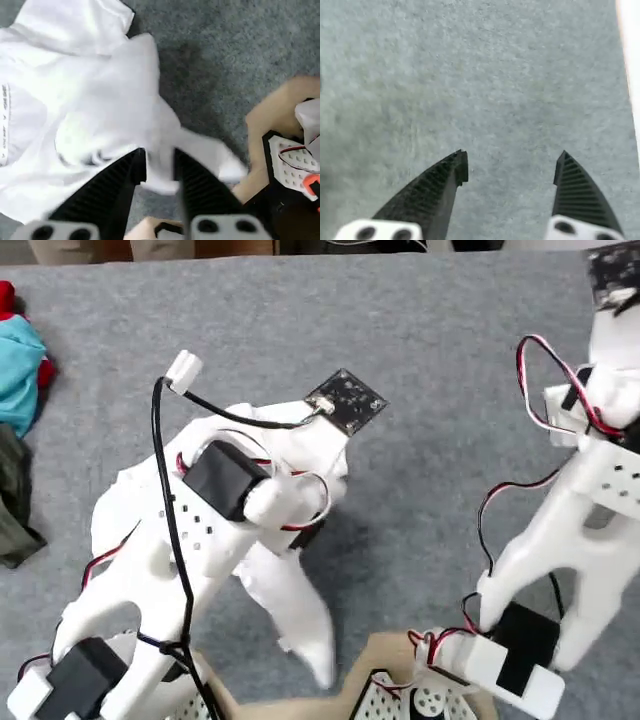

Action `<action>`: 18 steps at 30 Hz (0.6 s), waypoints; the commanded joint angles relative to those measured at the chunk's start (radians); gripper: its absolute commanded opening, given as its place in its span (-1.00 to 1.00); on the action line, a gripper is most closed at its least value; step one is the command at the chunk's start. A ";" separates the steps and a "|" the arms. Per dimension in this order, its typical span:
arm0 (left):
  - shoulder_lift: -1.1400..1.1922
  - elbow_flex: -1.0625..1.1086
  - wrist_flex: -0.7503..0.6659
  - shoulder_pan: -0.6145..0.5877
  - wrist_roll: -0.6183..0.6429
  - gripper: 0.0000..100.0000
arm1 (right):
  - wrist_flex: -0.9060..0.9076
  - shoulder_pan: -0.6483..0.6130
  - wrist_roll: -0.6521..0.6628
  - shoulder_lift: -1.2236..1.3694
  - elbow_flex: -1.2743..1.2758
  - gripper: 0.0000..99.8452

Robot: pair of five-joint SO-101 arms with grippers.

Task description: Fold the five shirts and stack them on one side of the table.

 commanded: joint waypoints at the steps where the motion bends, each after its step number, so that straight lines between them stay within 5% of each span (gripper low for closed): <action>1: -0.050 0.011 0.008 -0.075 0.158 -0.17 | 0.020 -0.031 0.041 -0.004 0.053 -0.41; 4: -0.101 -0.009 0.008 -0.215 0.206 0.01 | 0.020 -0.119 0.041 -0.005 0.088 -0.41; 12: -0.334 0.043 0.008 -0.872 0.199 -0.37 | 0.021 -0.501 -0.018 0.012 0.094 -0.41; 18: -0.506 0.222 0.008 -1.413 0.115 -0.43 | -0.014 -0.848 -0.041 0.173 0.071 -0.41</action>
